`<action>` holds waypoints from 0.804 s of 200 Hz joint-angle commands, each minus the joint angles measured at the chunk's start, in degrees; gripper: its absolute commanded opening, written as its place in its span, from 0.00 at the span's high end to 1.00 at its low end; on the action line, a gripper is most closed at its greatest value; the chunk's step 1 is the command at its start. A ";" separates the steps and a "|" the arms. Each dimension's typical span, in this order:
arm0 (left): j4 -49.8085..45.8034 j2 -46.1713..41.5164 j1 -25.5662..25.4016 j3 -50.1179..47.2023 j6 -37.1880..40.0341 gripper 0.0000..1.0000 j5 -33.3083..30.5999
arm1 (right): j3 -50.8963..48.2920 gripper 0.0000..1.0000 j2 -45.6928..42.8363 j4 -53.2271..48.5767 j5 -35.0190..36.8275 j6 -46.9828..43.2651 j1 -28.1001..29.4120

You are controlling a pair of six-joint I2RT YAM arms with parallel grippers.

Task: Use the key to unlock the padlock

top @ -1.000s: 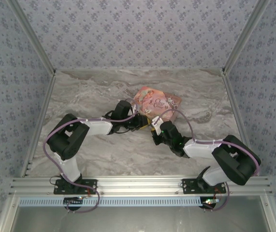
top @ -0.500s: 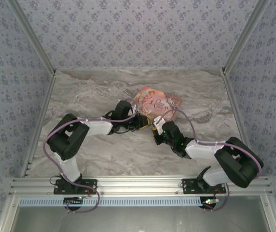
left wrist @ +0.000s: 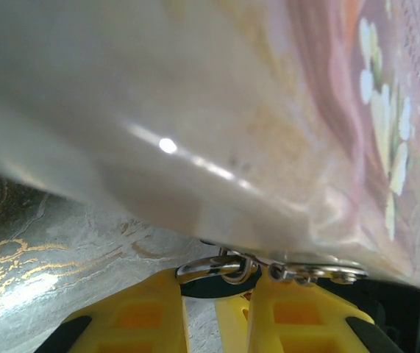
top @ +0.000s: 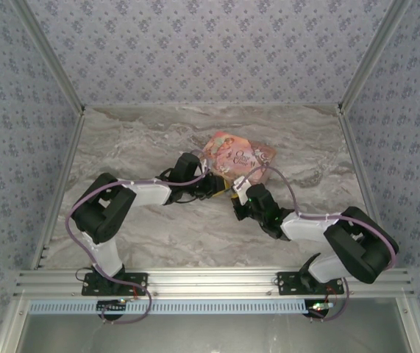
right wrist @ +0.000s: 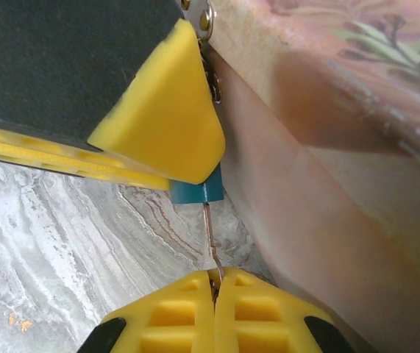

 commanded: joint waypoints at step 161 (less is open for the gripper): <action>1.79 -3.20 -1.62 0.76 -1.88 0.81 3.98 | 1.09 1.00 0.22 8.42 -5.58 4.68 -3.52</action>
